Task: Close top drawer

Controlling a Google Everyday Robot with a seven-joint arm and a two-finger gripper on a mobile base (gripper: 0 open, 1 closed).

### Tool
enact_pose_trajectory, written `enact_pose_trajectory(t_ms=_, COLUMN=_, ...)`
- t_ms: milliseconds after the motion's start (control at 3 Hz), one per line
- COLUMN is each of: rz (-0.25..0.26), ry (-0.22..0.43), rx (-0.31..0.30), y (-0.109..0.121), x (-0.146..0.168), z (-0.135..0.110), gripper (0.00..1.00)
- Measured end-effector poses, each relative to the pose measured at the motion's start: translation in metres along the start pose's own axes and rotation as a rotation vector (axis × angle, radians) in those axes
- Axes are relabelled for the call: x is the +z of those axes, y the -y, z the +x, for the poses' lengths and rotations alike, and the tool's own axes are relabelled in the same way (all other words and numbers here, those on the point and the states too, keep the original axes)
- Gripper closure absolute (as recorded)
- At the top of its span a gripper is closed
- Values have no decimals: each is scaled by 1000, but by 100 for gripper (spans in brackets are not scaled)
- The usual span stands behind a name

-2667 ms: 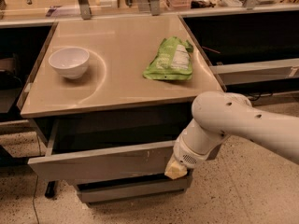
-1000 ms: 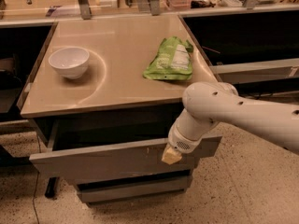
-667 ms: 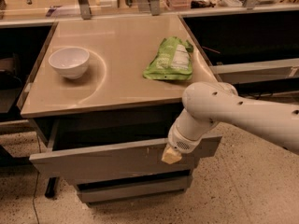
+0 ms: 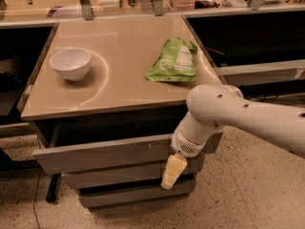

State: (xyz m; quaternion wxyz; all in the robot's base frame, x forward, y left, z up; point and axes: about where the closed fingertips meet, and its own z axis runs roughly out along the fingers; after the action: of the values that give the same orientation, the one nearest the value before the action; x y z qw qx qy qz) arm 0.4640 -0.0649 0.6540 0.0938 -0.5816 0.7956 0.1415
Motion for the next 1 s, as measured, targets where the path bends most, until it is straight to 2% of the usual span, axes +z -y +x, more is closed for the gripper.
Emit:
enact_pose_trajectory(t_ms=333, rz=0, ry=0, rx=0, y=0, x=0, z=0, gripper=0)
enact_pose_trajectory(t_ms=667, rz=0, ry=0, rx=0, y=0, x=0, z=0, gripper=18)
enact_pose_trajectory(t_ms=1000, rz=0, ry=0, rx=0, y=0, x=0, z=0, gripper=41)
